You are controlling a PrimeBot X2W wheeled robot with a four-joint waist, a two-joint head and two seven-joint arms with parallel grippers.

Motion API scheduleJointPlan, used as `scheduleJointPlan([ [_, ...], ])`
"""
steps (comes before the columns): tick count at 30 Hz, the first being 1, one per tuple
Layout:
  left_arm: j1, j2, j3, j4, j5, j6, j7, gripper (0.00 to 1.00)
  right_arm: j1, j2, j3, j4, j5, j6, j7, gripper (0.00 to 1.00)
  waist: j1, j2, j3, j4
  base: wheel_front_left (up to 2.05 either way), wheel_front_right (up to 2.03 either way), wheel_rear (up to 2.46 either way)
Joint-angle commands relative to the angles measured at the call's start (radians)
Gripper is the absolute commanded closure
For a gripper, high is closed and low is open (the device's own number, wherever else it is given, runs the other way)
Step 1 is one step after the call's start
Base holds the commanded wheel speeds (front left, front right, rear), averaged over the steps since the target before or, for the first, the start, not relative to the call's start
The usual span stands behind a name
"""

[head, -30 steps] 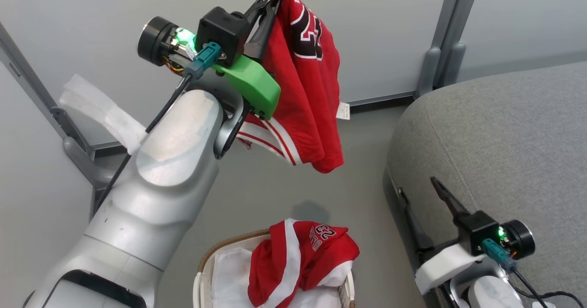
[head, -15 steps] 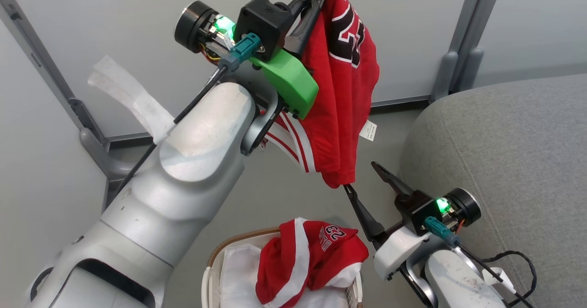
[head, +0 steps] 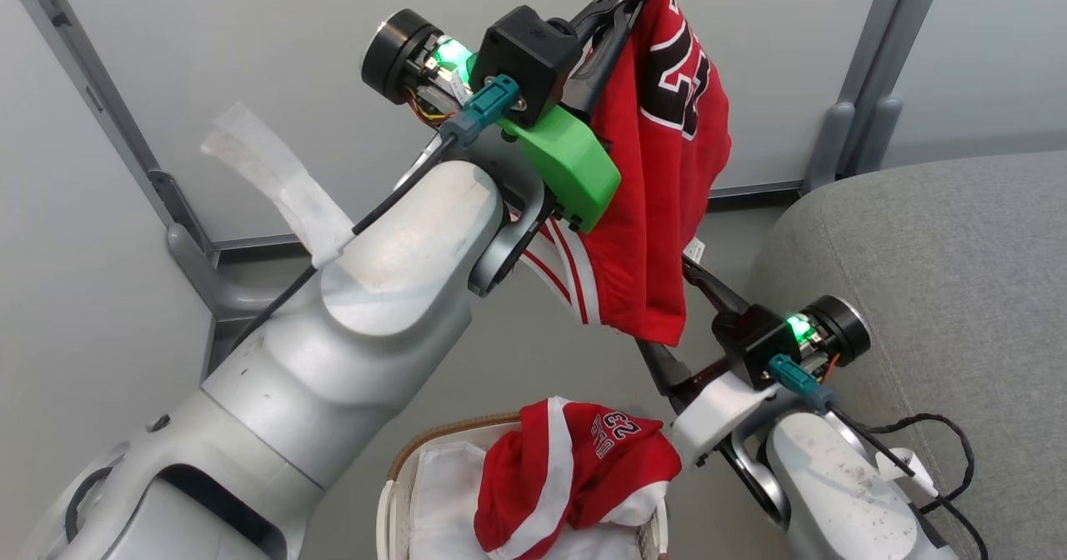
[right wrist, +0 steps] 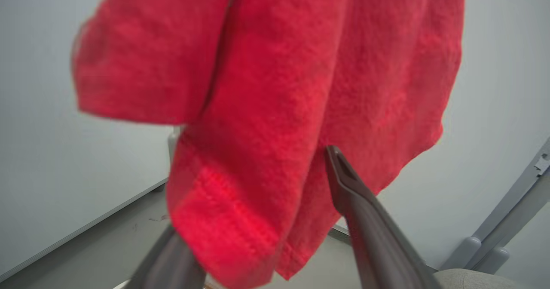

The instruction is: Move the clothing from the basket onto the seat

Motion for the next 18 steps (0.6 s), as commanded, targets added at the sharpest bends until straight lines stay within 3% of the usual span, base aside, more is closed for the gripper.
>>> scheduleJointPlan([
  [1,-0.002,0.001,-0.007,0.002,-0.015,0.009,-0.011,1.00,-0.013,-0.005,-0.010,-0.009,0.003,-0.001,-0.002,0.00,0.0000,0.0000,0.000,-0.001,0.00,0.00,0.00],
  [3,0.012,0.001,-0.017,0.007,-0.027,0.012,-0.016,1.00,-0.020,-0.005,-0.018,-0.015,0.008,-0.001,-0.002,0.00,0.0000,0.0000,-0.002,-0.002,0.00,0.00,0.00],
  [4,0.018,0.001,-0.020,0.010,-0.029,0.014,-0.019,1.00,-0.023,-0.005,-0.019,-0.015,0.009,-0.001,-0.002,0.51,0.0000,0.0000,-0.002,-0.002,0.00,0.00,0.00],
  [5,0.025,0.001,-0.023,0.015,-0.034,0.016,-0.022,1.00,-0.027,-0.005,-0.021,-0.015,0.011,-0.001,-0.002,0.69,0.0000,0.0000,-0.003,-0.003,0.00,0.00,0.00],
  [6,0.030,0.001,-0.025,0.019,-0.038,0.019,-0.027,1.00,-0.032,-0.005,-0.024,-0.016,0.012,-0.001,-0.002,0.76,0.0000,0.0000,-0.003,-0.004,0.00,0.00,0.00],
  [7,0.035,0.001,-0.025,0.026,-0.042,0.018,-0.030,1.00,-0.033,-0.005,-0.026,-0.017,0.012,-0.001,-0.002,0.95,0.0000,0.0000,-0.004,-0.005,0.00,0.00,0.00],
  [8,0.041,0.001,-0.024,0.032,-0.047,0.019,-0.033,1.00,-0.033,-0.005,-0.031,-0.021,0.013,-0.001,-0.002,1.00,0.0000,0.0000,-0.004,-0.007,0.00,0.00,0.00],
  [18,0.134,0.013,0.000,0.096,-0.074,0.002,-0.064,1.00,-0.012,-0.005,-0.061,-0.057,0.017,-0.001,-0.002,1.00,0.0000,0.0000,-0.002,-0.020,0.00,0.00,0.00],
])
